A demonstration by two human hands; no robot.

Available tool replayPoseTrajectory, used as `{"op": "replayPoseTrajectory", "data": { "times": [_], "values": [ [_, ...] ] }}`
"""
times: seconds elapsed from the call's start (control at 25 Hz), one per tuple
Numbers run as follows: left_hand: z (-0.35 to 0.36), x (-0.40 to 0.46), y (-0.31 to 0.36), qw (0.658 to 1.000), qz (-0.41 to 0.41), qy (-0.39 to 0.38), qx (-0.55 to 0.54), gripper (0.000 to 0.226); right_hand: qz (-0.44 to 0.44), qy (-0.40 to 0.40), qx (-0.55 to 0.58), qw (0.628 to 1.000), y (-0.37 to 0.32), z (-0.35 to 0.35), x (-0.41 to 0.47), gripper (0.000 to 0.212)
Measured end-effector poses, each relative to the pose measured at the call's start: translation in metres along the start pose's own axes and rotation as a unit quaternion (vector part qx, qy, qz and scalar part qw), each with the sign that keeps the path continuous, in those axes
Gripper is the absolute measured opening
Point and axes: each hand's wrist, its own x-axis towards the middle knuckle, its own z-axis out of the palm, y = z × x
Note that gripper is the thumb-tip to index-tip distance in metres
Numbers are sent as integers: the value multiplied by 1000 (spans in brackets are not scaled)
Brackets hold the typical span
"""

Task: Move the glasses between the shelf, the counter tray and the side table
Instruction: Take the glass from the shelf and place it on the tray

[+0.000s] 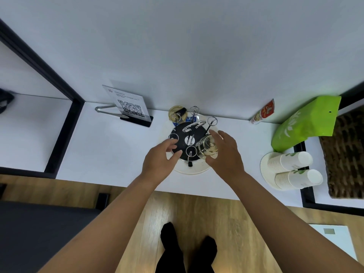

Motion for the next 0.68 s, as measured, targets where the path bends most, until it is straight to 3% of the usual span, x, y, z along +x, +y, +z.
{"op": "replayPoseTrajectory", "data": {
  "times": [0.32, 0.68],
  "values": [
    [-41, -30, 39, 996, 58, 30, 57, 47, -79, 11, 37, 996, -35, -45, -24, 85],
    [-89, -94, 134, 991, 116, 57, 34, 60, -165, 12, 57, 985, -73, -156, -74, 72]
  ]
}}
